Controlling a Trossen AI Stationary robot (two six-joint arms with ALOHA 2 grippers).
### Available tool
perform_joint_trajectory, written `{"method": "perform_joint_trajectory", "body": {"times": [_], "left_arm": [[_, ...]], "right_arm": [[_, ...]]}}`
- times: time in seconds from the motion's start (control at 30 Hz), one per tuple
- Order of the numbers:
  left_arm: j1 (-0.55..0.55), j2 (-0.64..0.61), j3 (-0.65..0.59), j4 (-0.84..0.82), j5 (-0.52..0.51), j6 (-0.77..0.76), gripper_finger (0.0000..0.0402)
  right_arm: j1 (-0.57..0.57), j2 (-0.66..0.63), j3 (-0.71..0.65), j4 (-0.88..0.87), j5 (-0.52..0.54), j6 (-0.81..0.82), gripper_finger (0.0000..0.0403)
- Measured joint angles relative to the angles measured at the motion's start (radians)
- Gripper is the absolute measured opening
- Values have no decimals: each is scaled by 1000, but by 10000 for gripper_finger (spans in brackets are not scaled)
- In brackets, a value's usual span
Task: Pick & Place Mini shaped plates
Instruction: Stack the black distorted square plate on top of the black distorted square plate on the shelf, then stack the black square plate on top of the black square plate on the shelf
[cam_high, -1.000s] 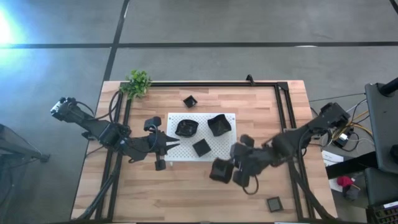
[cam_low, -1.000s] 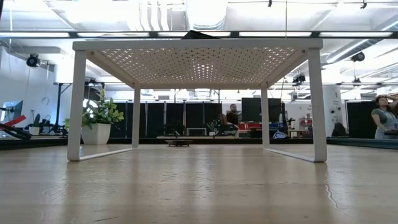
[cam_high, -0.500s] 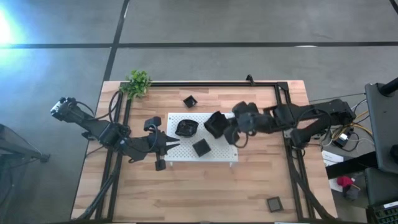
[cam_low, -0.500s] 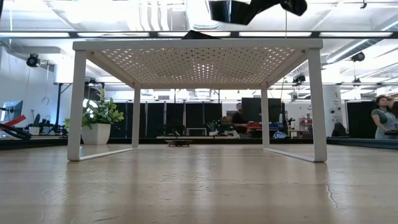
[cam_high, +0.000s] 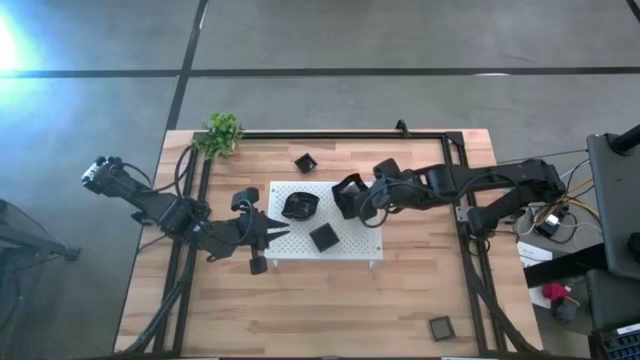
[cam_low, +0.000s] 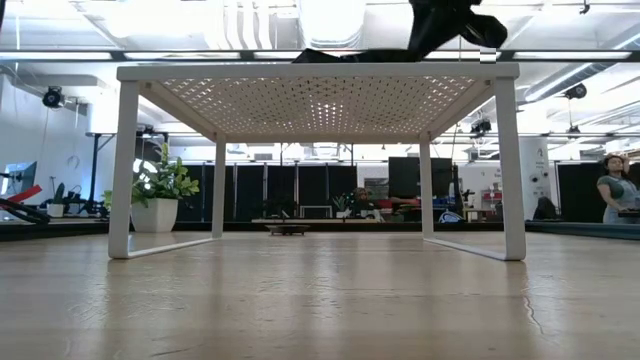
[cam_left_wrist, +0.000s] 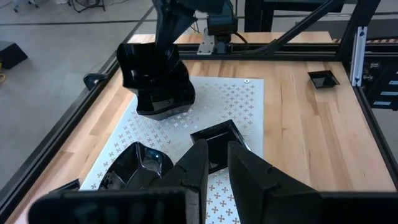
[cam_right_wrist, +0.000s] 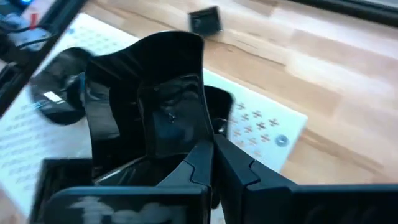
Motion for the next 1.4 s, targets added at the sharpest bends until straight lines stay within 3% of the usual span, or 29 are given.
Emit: {"method": "perform_joint_trajectory", "body": {"times": [0.3,0.73,1.13,1.4], "left_arm": [[0,0,0,31,-48,31,57],[0,0,0,51,-49,42,57],[0,0,0,52,-50,42,57],[1,0,0,44,-50,42,57]], "right_arm": [[-14,0,-51,-10,1,97,8],[-14,0,-61,-8,0,90,10],[-14,-3,-43,16,-22,39,74],[-11,-38,7,23,-21,-110,89]]}}
